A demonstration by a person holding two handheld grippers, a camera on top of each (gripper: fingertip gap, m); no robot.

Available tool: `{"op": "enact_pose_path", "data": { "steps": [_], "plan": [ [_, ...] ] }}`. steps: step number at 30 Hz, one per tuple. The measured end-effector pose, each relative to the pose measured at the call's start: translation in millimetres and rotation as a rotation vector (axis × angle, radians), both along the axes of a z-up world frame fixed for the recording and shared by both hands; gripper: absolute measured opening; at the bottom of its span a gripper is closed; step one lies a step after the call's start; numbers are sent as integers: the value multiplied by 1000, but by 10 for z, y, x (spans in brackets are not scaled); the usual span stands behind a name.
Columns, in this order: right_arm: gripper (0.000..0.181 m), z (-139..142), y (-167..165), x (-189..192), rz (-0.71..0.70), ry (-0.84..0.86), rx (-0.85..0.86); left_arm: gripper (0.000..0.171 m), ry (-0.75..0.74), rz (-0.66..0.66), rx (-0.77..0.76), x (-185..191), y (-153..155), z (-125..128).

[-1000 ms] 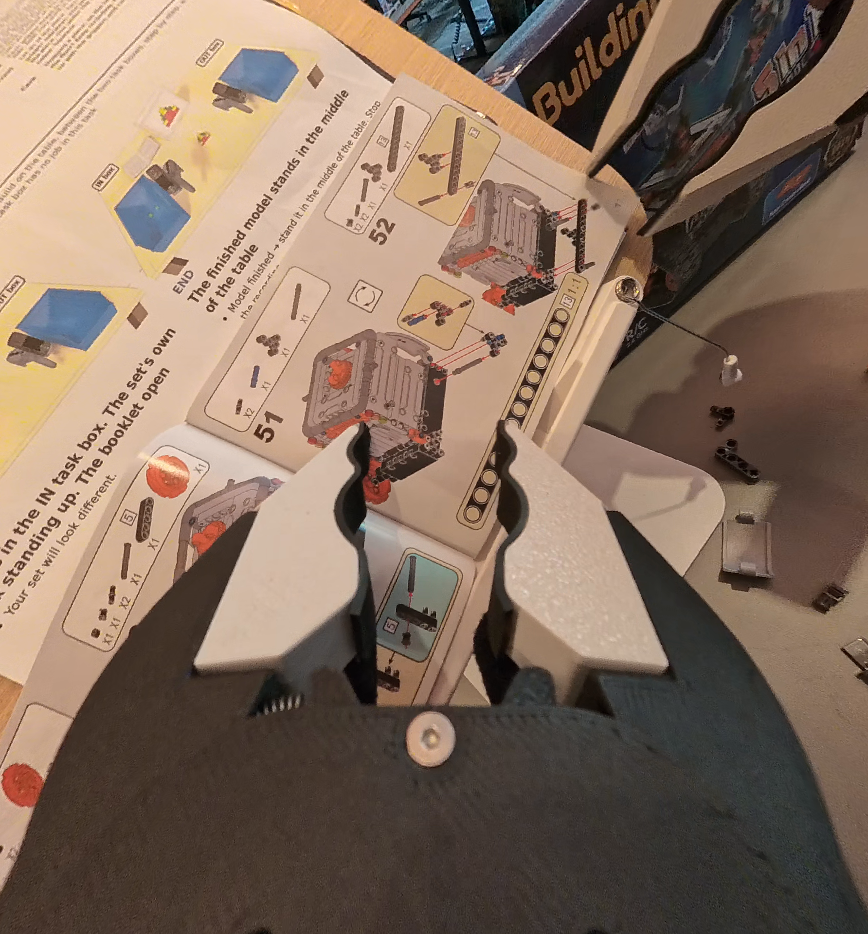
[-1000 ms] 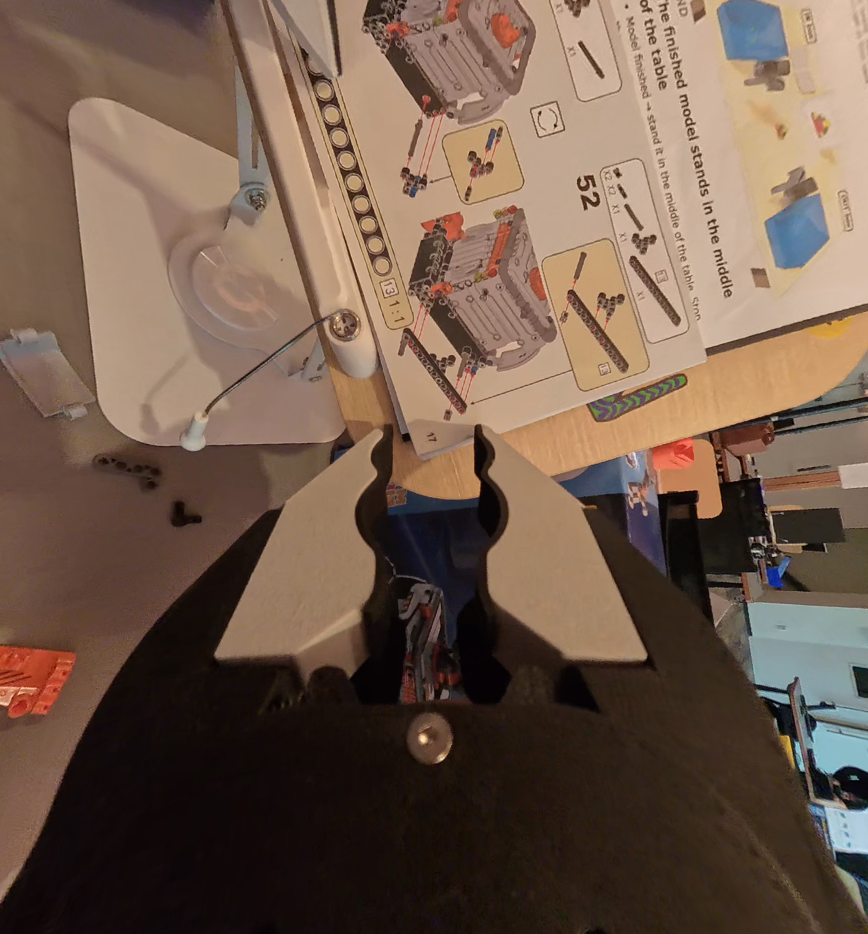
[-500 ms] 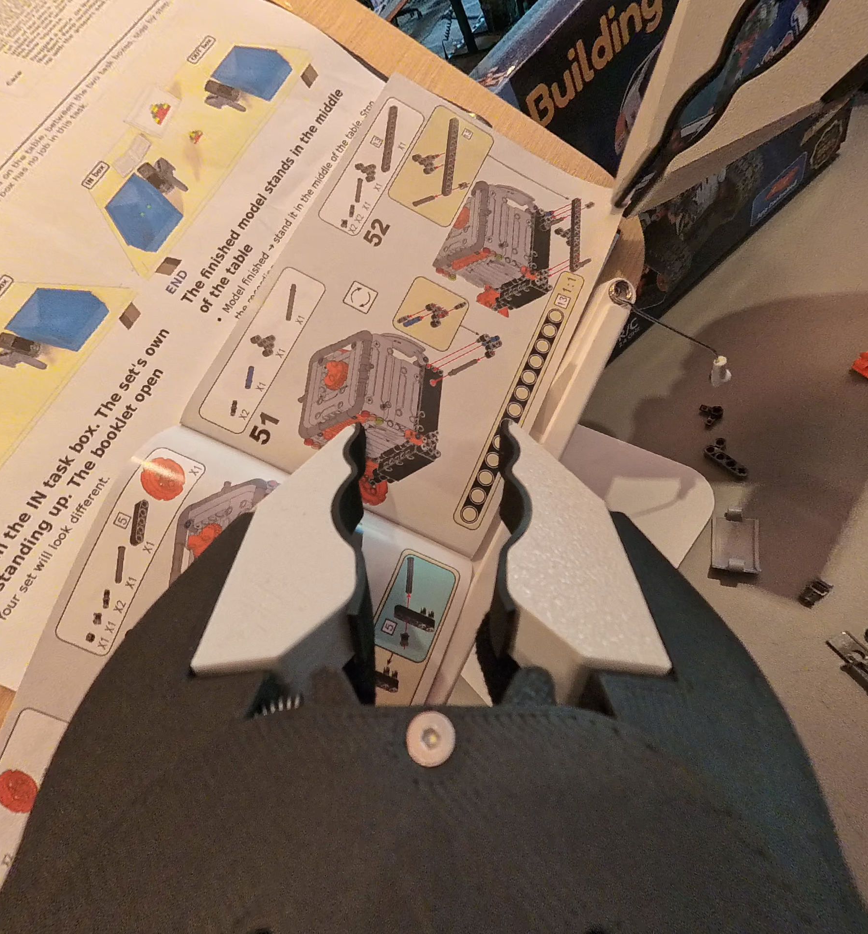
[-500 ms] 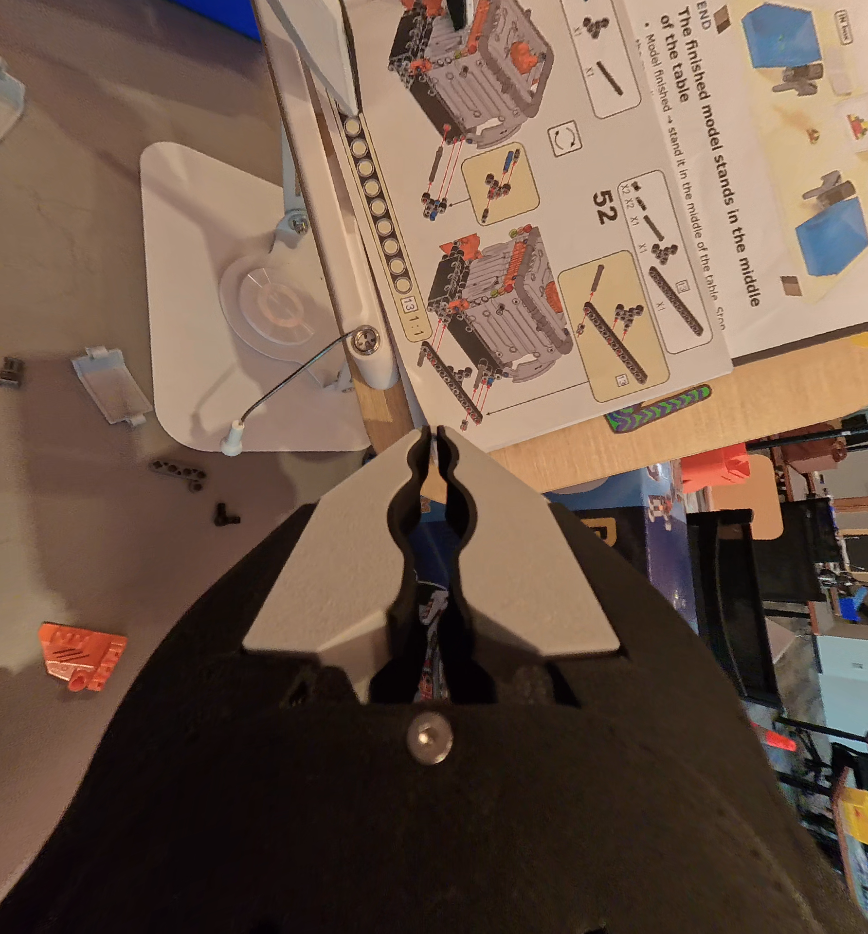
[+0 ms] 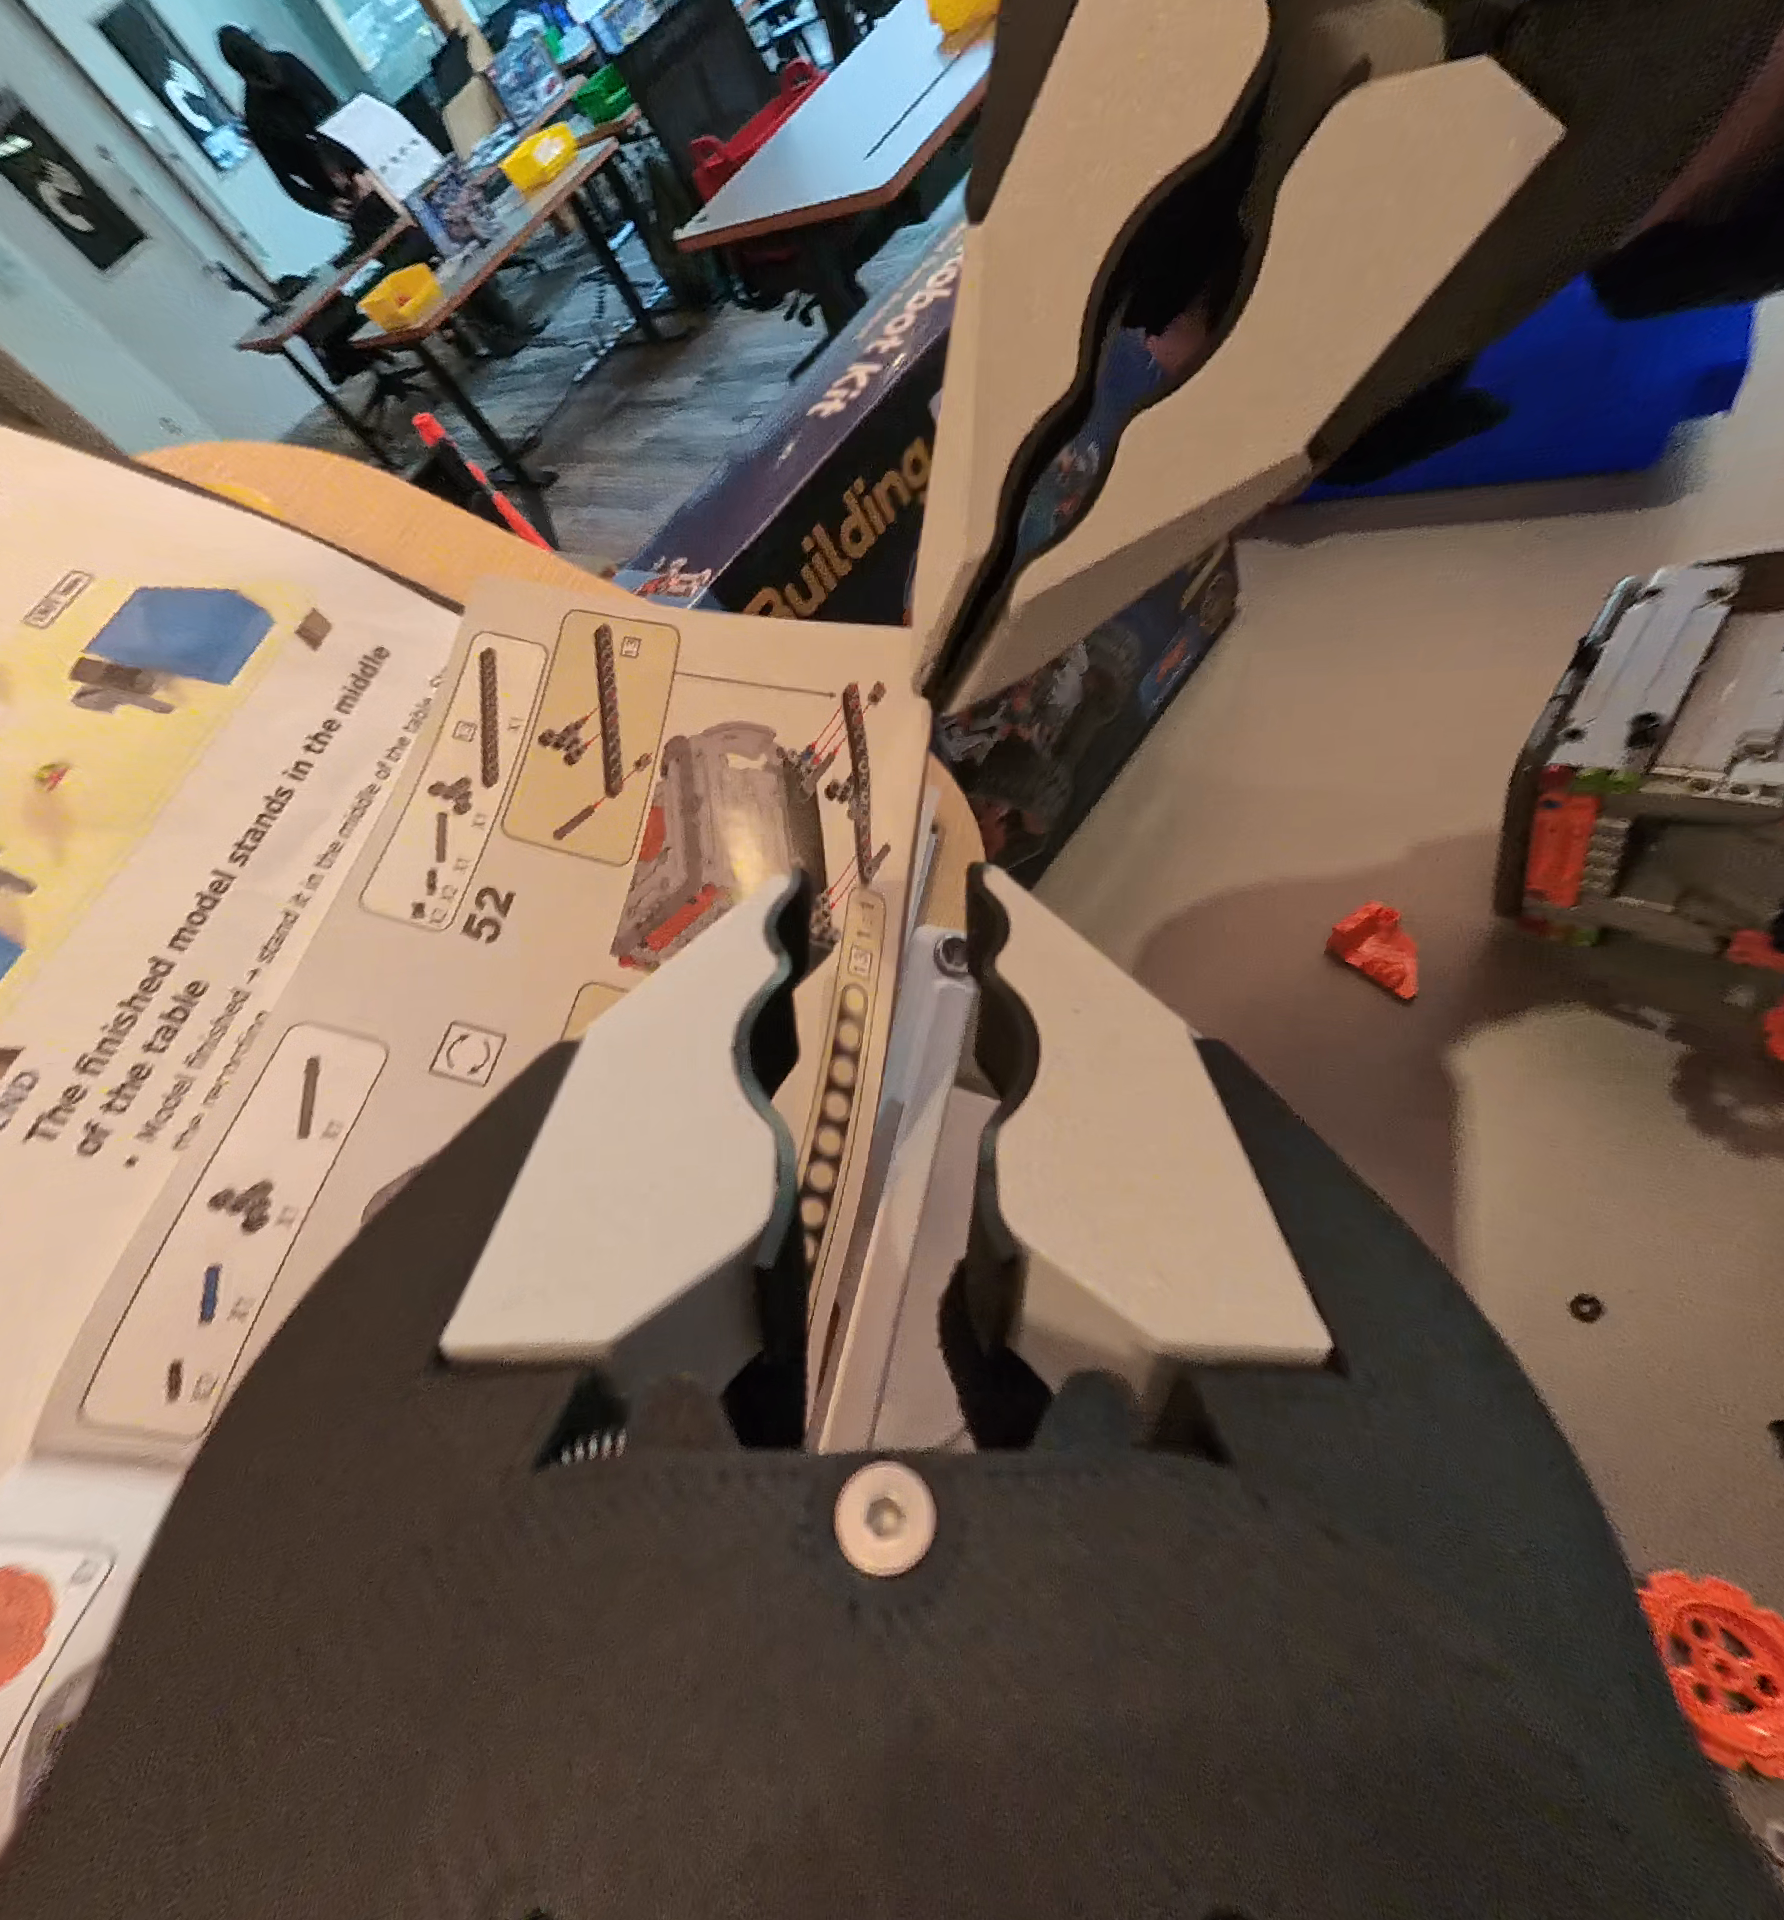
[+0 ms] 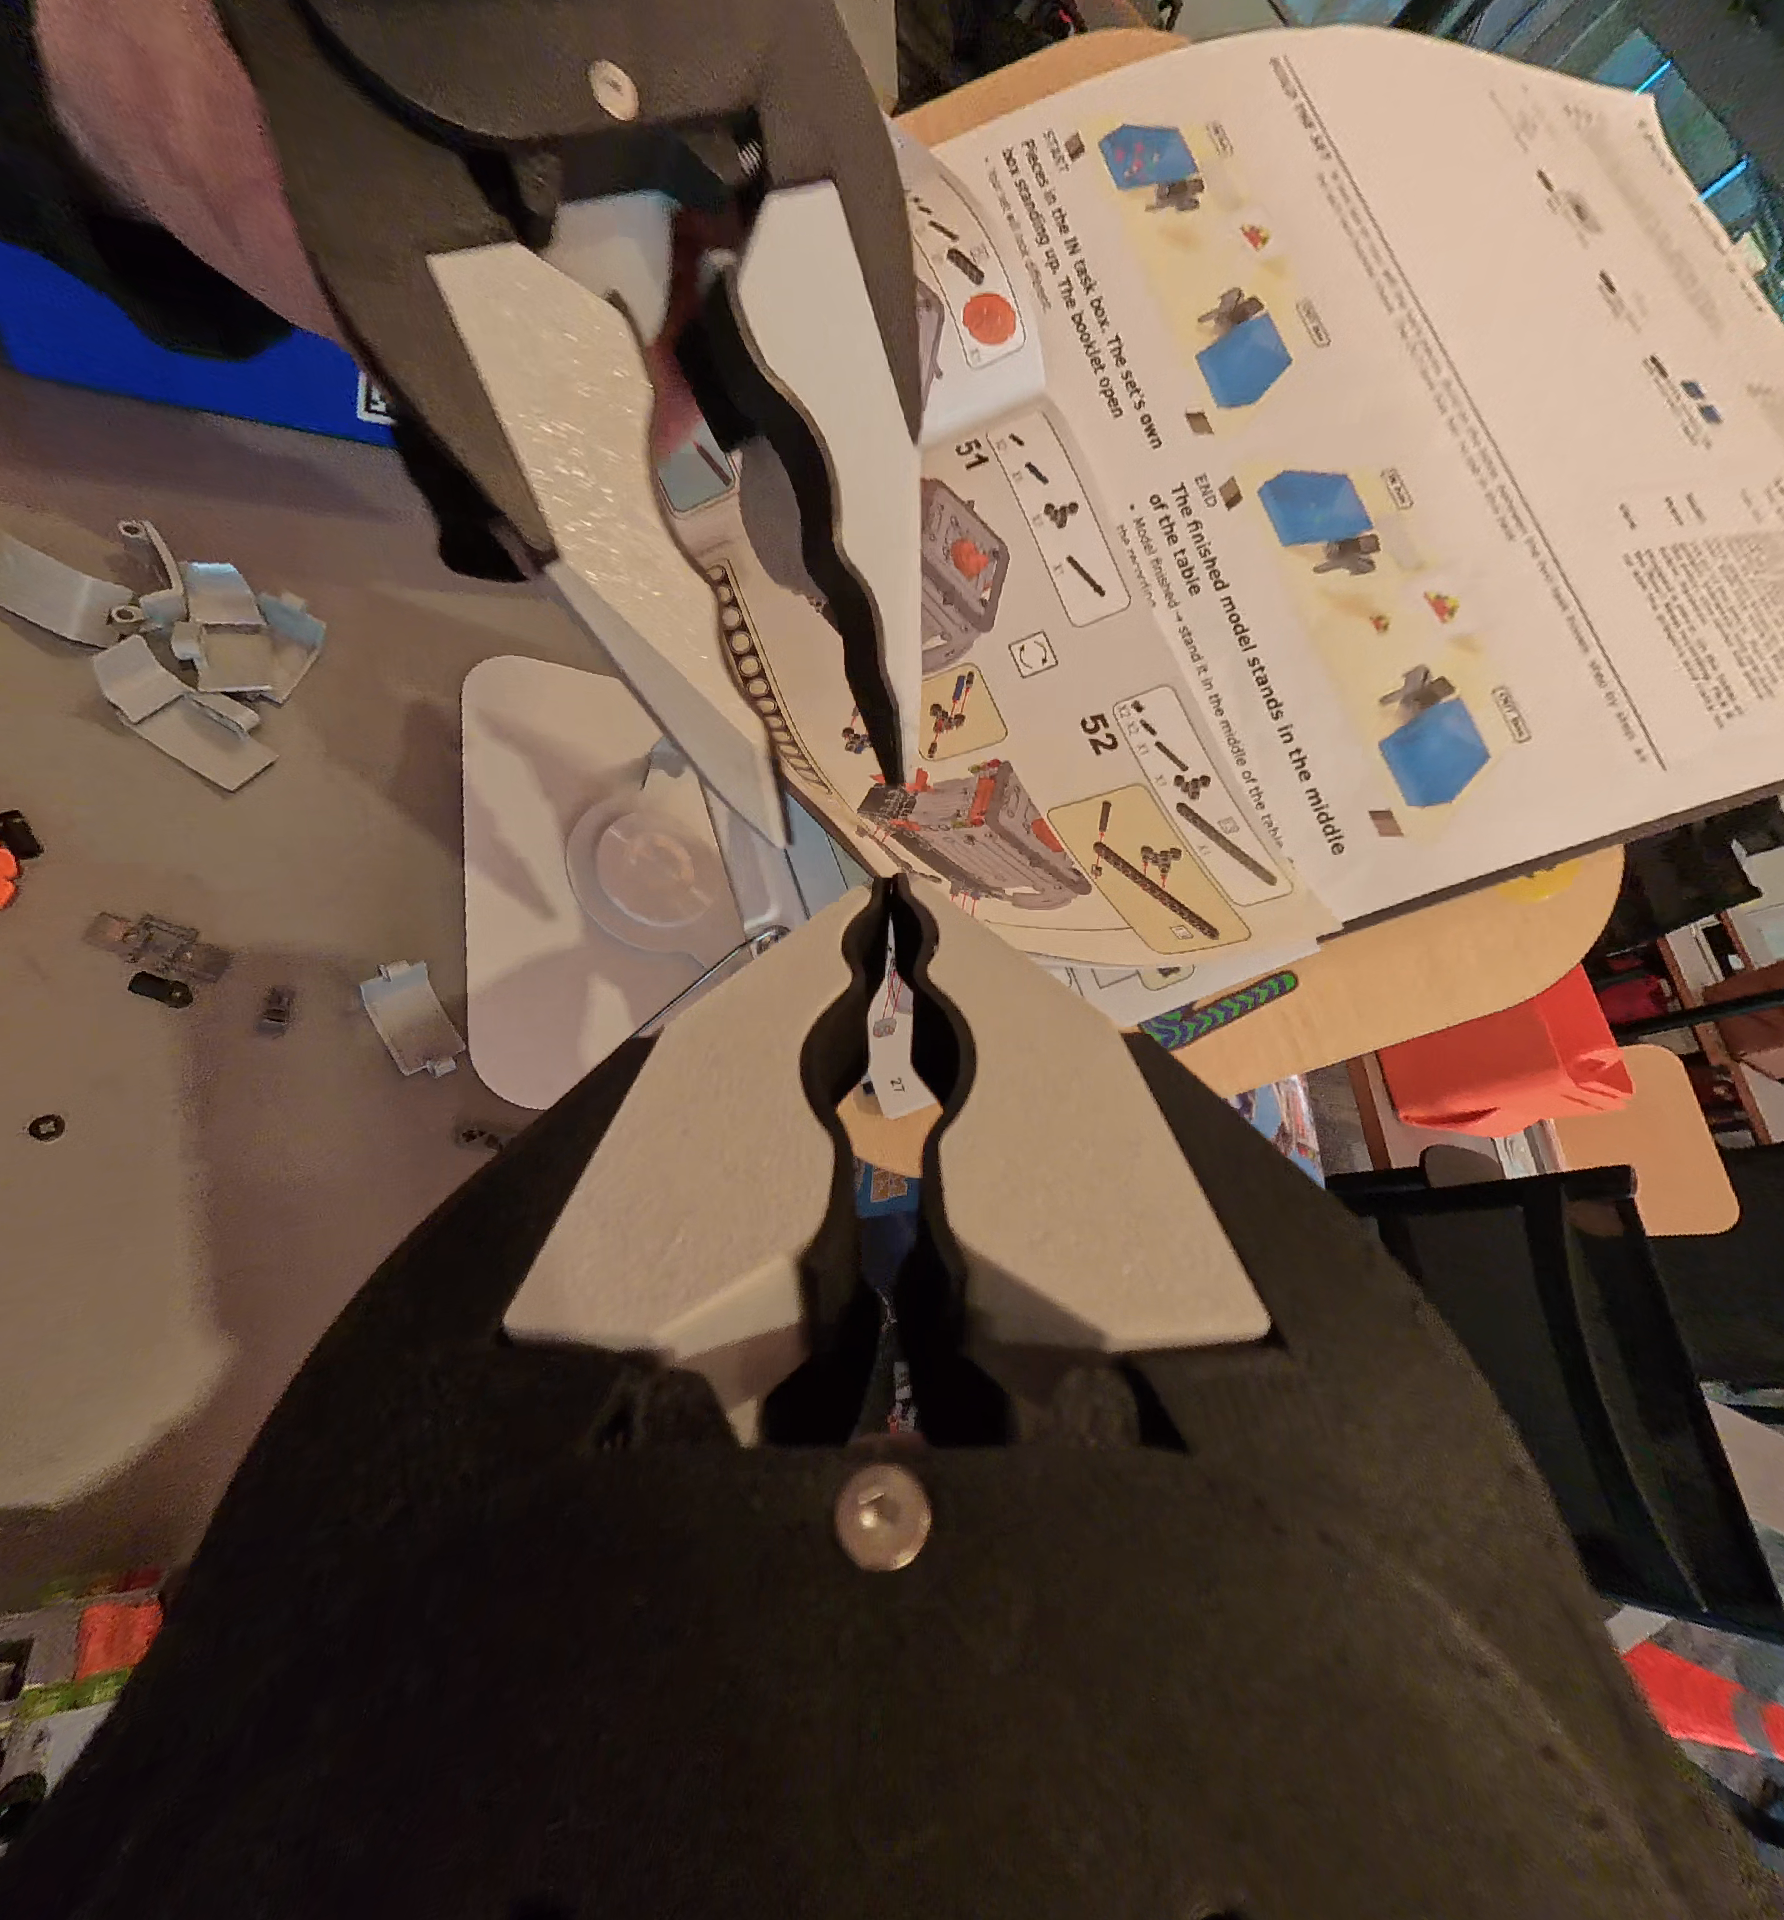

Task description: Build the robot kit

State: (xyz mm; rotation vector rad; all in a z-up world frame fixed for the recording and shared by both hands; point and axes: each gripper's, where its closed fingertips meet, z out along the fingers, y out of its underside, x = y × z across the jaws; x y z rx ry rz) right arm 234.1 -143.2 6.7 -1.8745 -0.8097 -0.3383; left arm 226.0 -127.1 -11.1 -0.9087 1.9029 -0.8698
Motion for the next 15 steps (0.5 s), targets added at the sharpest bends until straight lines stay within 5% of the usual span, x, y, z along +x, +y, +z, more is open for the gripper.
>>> {"op": "enact_pose_path", "data": {
  "steps": [9,15],
  "plan": [
    [0,46,3,-4,12,21,13,6,72,-121,-181,46,-62,35],
    [0,22,16,-25,30,25,7,6,123,-166,-282,37,-57,11]
  ]
}}
